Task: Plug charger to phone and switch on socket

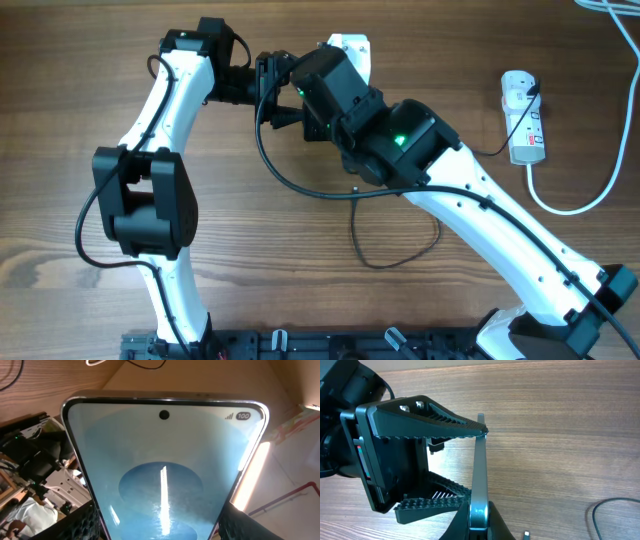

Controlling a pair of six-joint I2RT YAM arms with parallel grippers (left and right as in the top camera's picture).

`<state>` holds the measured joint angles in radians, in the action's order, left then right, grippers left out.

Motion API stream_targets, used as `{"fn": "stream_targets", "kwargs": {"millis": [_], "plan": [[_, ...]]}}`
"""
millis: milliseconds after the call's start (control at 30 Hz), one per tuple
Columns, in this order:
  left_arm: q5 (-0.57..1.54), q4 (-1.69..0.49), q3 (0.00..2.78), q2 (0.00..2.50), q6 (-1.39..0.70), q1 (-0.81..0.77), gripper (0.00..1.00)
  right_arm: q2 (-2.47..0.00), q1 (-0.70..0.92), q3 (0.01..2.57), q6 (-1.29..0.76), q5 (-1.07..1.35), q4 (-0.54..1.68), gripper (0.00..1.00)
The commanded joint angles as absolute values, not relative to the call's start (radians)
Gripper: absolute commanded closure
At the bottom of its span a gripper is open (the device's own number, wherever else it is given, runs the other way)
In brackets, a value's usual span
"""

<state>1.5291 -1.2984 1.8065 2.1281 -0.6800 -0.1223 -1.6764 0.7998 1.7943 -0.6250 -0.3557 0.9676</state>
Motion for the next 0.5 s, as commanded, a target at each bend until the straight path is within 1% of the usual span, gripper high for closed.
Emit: {"fn": "stream_targets", "kwargs": {"millis": [0, 33, 67, 100, 167, 233, 300, 333, 467], "plan": [[1.577, -1.299, 1.828, 2.091, -0.689, -0.127, 0.27, -1.663, 0.806, 1.819, -0.683, -0.339, 0.953, 0.95], [1.577, -1.298, 1.828, 2.091, -0.689, -0.127, 0.22, -1.663, 0.806, 1.819, -0.715, -0.339, 0.952, 0.95], [1.577, -1.298, 1.828, 2.091, -0.689, -0.127, 0.09, -1.663, 0.806, 1.819, -0.759, -0.339, 0.949, 0.95], [1.576, -1.298, 1.828, 2.091, -0.689, -0.127, 0.00, -1.663, 0.805, 1.819, -0.822, -0.340, 0.943, 0.95], [1.576, -1.298, 1.828, 2.091, -0.689, -0.127, 0.00, -1.662, 0.805, 1.819, -0.960, -0.344, 0.926, 0.96], [1.576, -1.299, 1.828, 2.091, -0.689, -0.127, 0.00, -1.662, 0.804, 1.819, -1.164, -0.378, 0.917, 0.96], [1.576, -1.299, 1.828, 2.091, -0.689, -0.127, 0.00, -1.662, 0.804, 1.819, -1.287, -0.413, 0.916, 0.95], [1.576, -1.299, 1.828, 2.091, -0.689, -0.127, 0.02, -1.662, 0.804, 1.819, -1.354, -0.429, 0.917, 0.95], [1.575, -1.299, 1.828, 2.091, -0.689, -0.127, 0.31, -1.662, 0.804, 1.819, -1.745, -0.432, 0.955, 0.95]]}}
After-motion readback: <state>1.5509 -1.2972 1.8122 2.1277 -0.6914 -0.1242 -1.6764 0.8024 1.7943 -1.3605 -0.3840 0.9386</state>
